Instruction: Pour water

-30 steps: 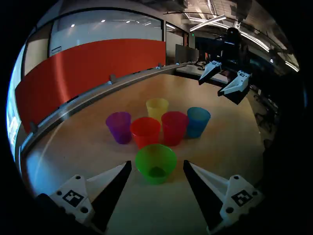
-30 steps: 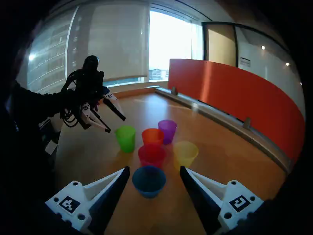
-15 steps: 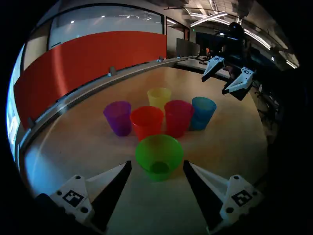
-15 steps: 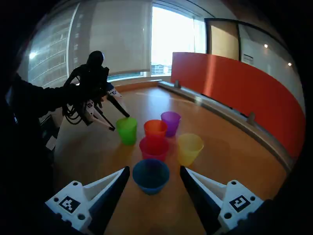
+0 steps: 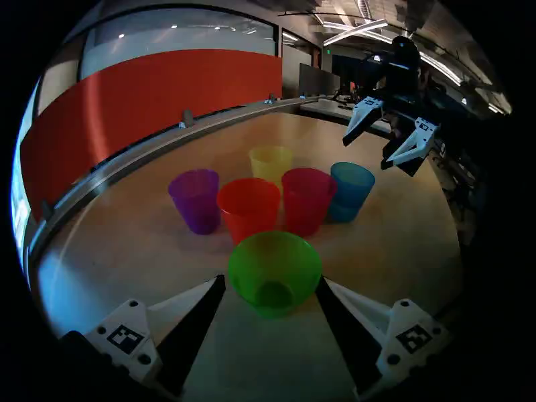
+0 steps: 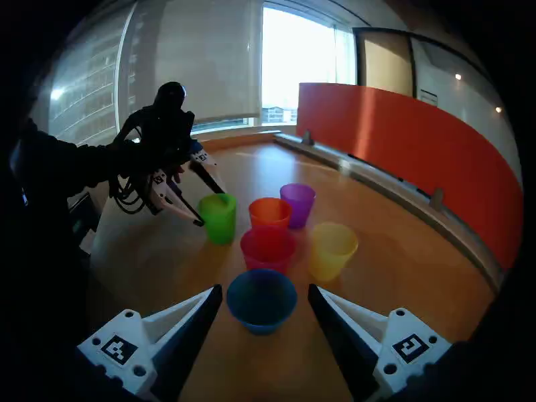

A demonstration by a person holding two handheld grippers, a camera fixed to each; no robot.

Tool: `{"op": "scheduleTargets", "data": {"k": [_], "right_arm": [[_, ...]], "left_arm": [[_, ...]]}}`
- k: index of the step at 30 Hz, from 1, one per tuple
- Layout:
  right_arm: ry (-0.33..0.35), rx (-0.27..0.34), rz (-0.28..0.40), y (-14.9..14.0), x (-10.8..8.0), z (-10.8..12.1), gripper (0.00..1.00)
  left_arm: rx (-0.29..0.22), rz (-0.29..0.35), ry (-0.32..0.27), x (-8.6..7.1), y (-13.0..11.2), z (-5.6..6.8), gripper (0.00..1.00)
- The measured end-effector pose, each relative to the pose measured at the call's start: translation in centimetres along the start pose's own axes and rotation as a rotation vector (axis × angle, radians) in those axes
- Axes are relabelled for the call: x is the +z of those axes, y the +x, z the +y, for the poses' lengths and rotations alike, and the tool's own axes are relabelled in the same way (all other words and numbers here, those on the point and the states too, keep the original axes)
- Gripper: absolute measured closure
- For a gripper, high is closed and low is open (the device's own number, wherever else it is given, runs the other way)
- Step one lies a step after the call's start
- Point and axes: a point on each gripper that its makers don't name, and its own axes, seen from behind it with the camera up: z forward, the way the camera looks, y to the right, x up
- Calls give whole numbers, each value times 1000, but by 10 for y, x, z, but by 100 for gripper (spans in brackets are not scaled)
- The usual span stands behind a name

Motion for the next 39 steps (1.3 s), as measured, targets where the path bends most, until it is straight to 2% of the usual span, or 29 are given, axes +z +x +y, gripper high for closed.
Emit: {"op": "scheduleTargets", "data": {"k": [20, 39], "right_arm": [[7, -15, -19, -8, 16, -1, 1], [8, -34, -55, -25, 34, 1, 1]], "left_arm": [[25, 7, -21, 12, 6, 4, 2], [26, 5, -24, 13, 4, 2, 2]]}}
